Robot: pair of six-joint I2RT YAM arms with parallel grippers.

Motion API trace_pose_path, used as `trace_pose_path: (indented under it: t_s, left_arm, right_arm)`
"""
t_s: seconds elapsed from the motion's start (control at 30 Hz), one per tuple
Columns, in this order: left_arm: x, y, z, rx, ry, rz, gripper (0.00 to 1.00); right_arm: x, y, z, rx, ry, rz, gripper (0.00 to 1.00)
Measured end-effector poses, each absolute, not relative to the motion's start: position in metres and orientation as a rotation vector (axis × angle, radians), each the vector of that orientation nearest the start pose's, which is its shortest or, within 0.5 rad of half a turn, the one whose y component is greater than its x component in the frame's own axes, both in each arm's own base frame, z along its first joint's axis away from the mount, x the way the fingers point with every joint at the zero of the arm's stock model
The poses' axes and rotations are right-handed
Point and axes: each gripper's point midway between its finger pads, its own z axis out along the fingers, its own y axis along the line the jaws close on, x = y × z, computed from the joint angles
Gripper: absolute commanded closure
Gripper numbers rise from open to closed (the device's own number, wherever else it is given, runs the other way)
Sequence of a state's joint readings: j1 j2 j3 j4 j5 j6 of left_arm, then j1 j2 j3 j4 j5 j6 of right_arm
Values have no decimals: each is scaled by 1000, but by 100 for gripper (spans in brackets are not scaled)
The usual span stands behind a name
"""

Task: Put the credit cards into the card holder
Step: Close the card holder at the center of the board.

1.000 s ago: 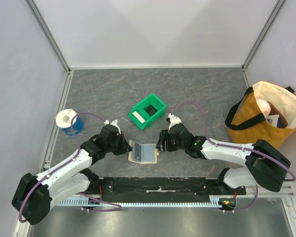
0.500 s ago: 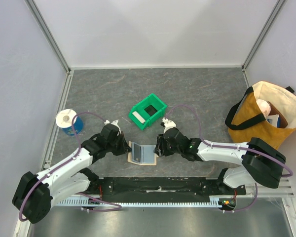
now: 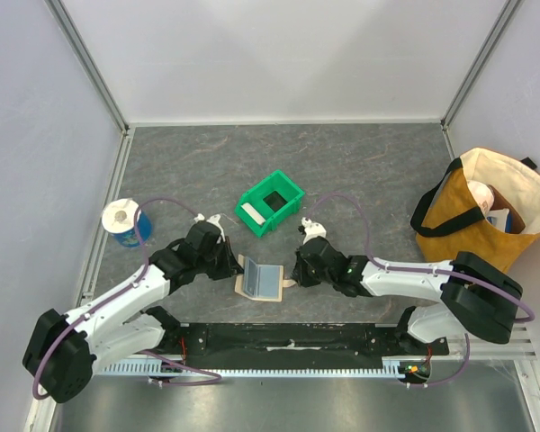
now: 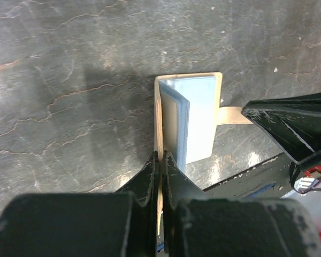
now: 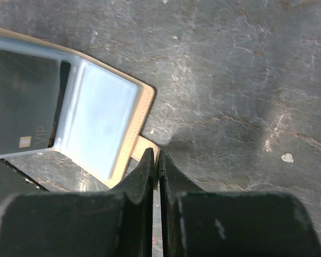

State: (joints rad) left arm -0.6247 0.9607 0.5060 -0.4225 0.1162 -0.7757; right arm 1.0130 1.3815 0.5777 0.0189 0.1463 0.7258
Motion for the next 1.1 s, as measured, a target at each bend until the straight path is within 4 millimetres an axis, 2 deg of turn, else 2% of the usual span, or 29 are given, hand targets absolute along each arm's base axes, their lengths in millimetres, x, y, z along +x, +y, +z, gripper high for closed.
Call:
trace_pose_path:
  t_s: [0.2, 0.33, 0.37, 0.6, 0.77, 0.9, 1.1]
  left_arm:
    - [169, -204, 77, -42, 2602, -725, 98]
    - [166, -217, 80, 24, 2614, -710, 97]
    - [166, -221, 81, 42, 2617, -706, 95]
    - [156, -251, 75, 160, 2631, -707, 57]
    - [151, -274, 73, 212, 2625, -769, 50]
    - [151, -283, 71, 224, 2620, -794, 41]
    - [156, -283, 80, 216, 2574, -805, 42]
  right_arm:
    - [170, 276, 24, -219, 2430, 679, 96]
    - [168, 273, 22, -178, 2416, 714, 97]
    - [169, 274, 22, -169, 2410, 724, 97]
    - [169, 274, 26, -106, 2373, 785, 98]
    - [170, 277, 32, -92, 2351, 813, 98]
    - [171, 278, 33, -92, 2345, 819, 97]
    - [170, 278, 32, -95, 2349, 813, 97]
